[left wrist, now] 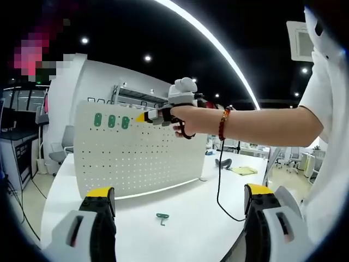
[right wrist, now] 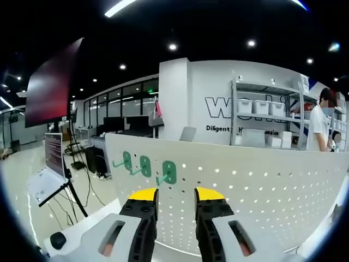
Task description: Insert the hook assembly into the mounting plate slot until the hook locks in place.
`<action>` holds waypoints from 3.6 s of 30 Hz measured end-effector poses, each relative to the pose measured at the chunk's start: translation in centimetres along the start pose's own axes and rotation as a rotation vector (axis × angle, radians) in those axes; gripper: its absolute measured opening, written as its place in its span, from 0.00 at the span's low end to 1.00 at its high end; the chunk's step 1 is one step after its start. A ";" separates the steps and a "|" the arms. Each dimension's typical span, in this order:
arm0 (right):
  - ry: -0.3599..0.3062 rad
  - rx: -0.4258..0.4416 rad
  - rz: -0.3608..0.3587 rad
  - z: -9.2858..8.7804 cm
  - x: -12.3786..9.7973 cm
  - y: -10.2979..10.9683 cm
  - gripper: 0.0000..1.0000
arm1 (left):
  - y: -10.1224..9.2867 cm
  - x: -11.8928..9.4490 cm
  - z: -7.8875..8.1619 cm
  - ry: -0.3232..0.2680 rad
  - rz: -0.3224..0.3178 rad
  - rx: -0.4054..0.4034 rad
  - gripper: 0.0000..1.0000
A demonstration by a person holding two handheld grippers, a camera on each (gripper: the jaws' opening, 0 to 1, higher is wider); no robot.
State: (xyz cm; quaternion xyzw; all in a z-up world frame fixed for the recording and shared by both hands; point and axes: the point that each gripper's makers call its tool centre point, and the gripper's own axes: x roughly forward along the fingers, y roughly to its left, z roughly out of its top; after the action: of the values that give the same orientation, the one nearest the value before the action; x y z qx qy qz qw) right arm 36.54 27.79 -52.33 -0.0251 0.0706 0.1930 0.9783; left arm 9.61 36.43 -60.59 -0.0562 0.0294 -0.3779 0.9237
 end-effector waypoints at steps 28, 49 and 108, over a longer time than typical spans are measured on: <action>0.032 -0.018 0.185 -4.5 -4.3 1.1 0.24 | -2.1 2.1 -0.1 0.054 0.026 0.039 1.00; 0.051 0.005 0.239 -8.8 -8.2 0.1 0.25 | -5.4 2.1 -0.3 0.076 0.111 0.089 1.00; 0.344 -0.017 0.445 -27.0 -9.2 0.2 0.25 | -4.9 5.9 -2.1 0.151 0.180 0.062 1.00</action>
State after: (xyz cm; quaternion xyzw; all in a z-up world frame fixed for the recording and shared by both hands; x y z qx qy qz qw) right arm 24.60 22.44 -77.69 -0.0494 0.2376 0.3966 0.8853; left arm 10.21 28.70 -62.18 0.0039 0.0923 -0.2976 0.9502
